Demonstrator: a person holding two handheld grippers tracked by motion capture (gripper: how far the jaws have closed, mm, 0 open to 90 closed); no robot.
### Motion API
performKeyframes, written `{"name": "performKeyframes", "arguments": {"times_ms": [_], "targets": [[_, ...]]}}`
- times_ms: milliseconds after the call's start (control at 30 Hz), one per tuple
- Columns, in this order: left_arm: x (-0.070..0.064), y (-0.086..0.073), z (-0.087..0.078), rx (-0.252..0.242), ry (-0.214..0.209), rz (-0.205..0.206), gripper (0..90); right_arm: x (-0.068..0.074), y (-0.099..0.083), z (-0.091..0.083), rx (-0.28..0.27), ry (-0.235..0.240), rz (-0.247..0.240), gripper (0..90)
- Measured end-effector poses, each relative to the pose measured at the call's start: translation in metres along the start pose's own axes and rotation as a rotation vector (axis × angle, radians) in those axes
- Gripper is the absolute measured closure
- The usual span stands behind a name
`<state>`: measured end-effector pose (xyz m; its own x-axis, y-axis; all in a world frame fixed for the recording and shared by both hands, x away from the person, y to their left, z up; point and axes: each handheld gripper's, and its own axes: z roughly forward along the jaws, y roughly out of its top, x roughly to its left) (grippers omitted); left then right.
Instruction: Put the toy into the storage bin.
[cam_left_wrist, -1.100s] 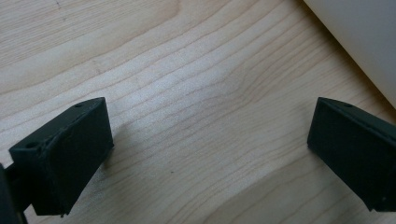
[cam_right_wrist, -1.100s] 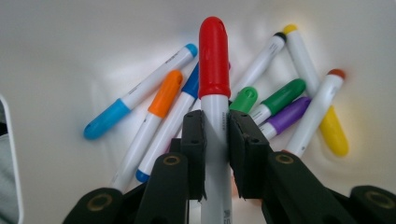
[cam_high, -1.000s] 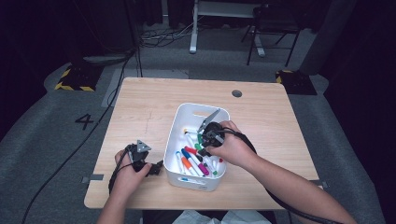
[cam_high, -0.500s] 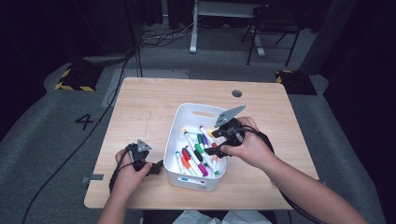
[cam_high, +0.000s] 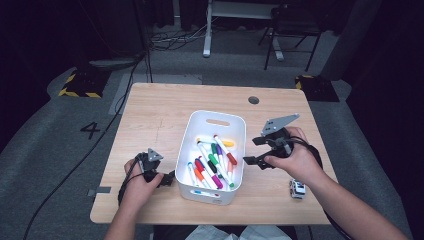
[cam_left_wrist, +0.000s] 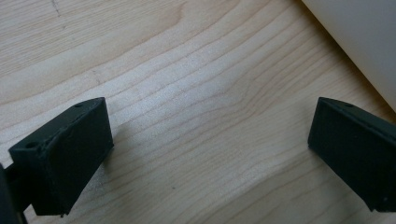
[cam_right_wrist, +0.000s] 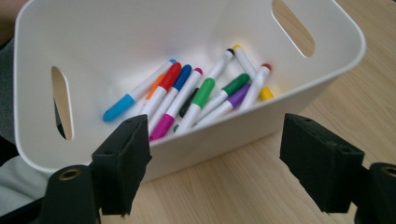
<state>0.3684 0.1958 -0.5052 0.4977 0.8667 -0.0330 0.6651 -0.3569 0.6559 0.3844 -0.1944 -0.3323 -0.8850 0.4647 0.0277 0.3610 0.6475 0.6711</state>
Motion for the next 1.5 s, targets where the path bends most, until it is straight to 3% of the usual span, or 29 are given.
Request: {"name": "performKeyframes", "arguments": {"times_ms": [100, 167, 200, 367, 500, 533, 633, 733, 867, 1167, 1300, 1400, 1500], "targets": [[0.0, 0.001, 0.0, -0.002, 0.007, 0.003, 0.2, -0.011, -0.021, -0.009, 0.004, -0.024, 0.045, 24.3], [0.0, 0.001, 0.001, -0.003, 0.007, 0.002, 0.2, -0.013, -0.027, -0.011, 0.001, -0.03, 0.049, 24.4], [0.001, 0.001, 0.001, -0.002, 0.009, 0.004, 0.2, -0.017, -0.037, -0.015, -0.006, -0.039, 0.083, 23.9], [0.001, 0.002, 0.001, -0.001, 0.006, 0.004, 0.1, -0.027, -0.062, -0.025, -0.02, -0.059, 0.119, 22.0], [0.001, 0.002, 0.002, -0.001, 0.005, 0.004, 0.2, -0.031, -0.077, -0.031, -0.02, -0.065, 0.134, 21.1], [0.001, 0.002, 0.002, -0.001, 0.005, 0.004, 0.2, -0.032, -0.088, -0.034, -0.012, -0.075, 0.136, 20.8], [0.001, 0.002, 0.002, -0.001, 0.005, 0.004, 0.1, -0.033, -0.101, -0.036, -0.007, -0.084, 0.143, 20.3], [0.001, 0.002, 0.002, -0.001, 0.008, 0.004, 0.2, -0.034, -0.123, -0.039, -0.011, -0.093, 0.185, 20.0], [0.001, 0.003, 0.002, 0.0, 0.009, -0.002, 0.1, -0.035, -0.143, -0.041, -0.003, -0.11, 0.191, 19.6], [0.001, 0.003, 0.002, -0.001, 0.008, -0.002, 0.1, -0.037, -0.181, -0.033, 0.031, -0.123, 0.224, 19.6], [0.001, 0.003, 0.002, -0.002, 0.01, -0.002, 0.1, -0.038, -0.192, -0.028, 0.053, -0.12, 0.209, 19.9], [0.001, 0.003, 0.002, -0.002, 0.012, -0.001, 0.1, -0.039, -0.2, -0.022, 0.038, -0.117, 0.211, 19.9], [0.001, 0.003, 0.002, -0.002, 0.012, -0.001, 0.1, -0.041, -0.208, -0.015, 0.053, -0.088, 0.2, 20.7]]}}
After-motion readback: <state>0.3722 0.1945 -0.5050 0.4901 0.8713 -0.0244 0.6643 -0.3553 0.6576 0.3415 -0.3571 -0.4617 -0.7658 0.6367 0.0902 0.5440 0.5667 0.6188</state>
